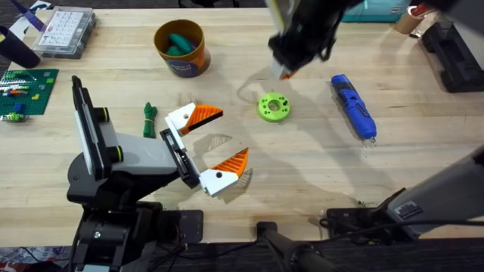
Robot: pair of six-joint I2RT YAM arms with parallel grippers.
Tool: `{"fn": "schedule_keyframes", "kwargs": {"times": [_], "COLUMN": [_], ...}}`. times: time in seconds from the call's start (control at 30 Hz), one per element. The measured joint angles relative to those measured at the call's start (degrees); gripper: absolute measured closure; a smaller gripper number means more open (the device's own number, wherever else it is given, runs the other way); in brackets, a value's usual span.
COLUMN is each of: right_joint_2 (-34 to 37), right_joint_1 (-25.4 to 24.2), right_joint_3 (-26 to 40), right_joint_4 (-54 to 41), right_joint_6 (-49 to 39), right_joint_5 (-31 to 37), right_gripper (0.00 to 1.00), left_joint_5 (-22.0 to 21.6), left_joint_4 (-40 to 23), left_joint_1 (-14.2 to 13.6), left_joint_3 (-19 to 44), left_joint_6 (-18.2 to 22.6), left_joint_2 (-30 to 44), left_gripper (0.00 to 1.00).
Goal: Pick up the gripper from the table and insert it into the empty holder that is missing its gripper. Then pick up a screw, insert it into the mounting hole, and use the screwdriver to tighten it. Finally, clean up the table by picking up the vegetable and placing it into the bucket.
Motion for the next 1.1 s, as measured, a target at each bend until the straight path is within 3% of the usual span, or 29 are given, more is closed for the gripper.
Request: {"fn": "schedule_keyframes", "kwargs": {"times": [0.87,0.9,0.93,1.1], "right_joint_2": [-0.04,-0.04,-0.04,-0.62], "right_joint_1": [-0.10,-0.17,-0.23,-0.82], "right_joint_3": [2.27,2.27,2.27,2.27], "right_joint_4": [-2.97,-2.97,-2.97,-3.14], "right_joint_6": [-0.42,-0.38,-0.37,-0.45], "right_joint_5": [-0.03,-0.03,-0.03,-0.03], "right_gripper": [0.992,0.949,0.842,0.086], "left_joint_5": [-0.02,-0.02,-0.02,-0.02], "left_joint_4": [-0.08,-0.08,-0.08,-0.08], "left_joint_1": [0.00,0.00,0.00,0.00], "left_joint_3": [0.00,0.00,0.00,0.00], "left_joint_6": [-0.03,-0.05,-0.05,-0.03], "left_joint_2": [0.00,0.00,0.00,0.00], "left_gripper": [0.009,0.009,0.009,0.009]}}
